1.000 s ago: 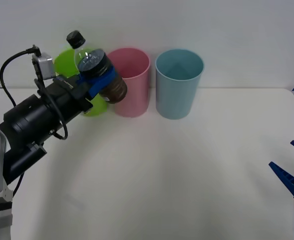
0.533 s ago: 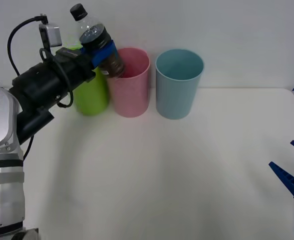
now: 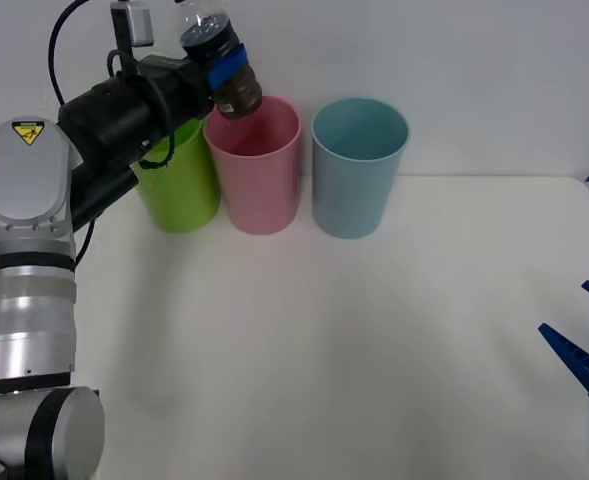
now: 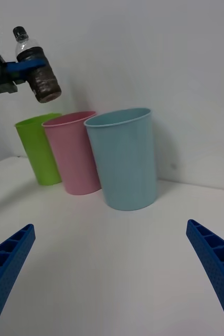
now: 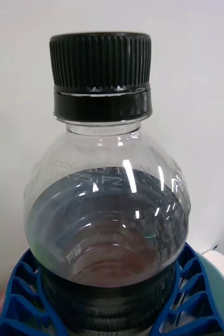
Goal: Grasp the object on the table and drop it into the matching bin: aluminum can to the light blue bin, PET bottle to the pink bin.
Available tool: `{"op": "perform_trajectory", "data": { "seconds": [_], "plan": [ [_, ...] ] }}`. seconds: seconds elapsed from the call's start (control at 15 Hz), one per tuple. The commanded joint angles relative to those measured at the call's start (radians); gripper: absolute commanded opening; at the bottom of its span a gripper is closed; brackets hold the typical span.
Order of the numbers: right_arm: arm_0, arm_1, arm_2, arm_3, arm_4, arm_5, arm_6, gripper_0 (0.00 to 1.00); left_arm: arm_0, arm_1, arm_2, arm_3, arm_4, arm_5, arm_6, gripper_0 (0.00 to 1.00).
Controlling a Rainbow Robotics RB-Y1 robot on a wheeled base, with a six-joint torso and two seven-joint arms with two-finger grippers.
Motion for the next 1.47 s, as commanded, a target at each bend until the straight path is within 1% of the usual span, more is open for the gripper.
{"op": "perform_trajectory", "data": {
  "seconds": [0.07,0.27,0.67,0.73,0.8,0.87,1.2,1.47],
  "plan": [
    [0.0,0.0,0.0,0.0,0.0,0.0,0.0,1.0,-0.072,0.0,0.001,0.083,-0.05,0.036,0.003,0.0],
    [0.0,0.0,0.0,0.0,0.0,0.0,0.0,1.0,-0.123,0.0,0.005,0.148,-0.083,0.066,0.003,0.0],
    [0.0,0.0,0.0,0.0,0.0,0.0,0.0,1.0,-0.126,0.0,0.009,0.151,-0.083,0.068,-0.001,0.01],
    [0.0,0.0,0.0,0.0,0.0,0.0,0.0,1.0,-0.126,0.0,0.009,0.151,-0.08,0.068,-0.001,0.14],
    [0.0,0.0,0.0,0.0,0.0,0.0,0.0,1.0,-0.126,0.0,0.009,0.151,-0.077,0.068,-0.001,0.6],
    [0.0,0.0,0.0,0.0,0.0,0.0,0.0,1.0,-0.126,0.0,0.009,0.151,-0.077,0.068,-0.003,1.0],
    [0.0,0.0,0.0,0.0,0.0,0.0,0.0,1.0,-0.121,0.003,0.009,0.151,-0.061,0.066,0.0,1.0],
    [0.0,0.0,0.0,0.0,0.0,0.0,0.0,1.0,-0.097,0.021,0.008,0.151,-0.007,0.028,-0.011,1.0]
  ]
}}
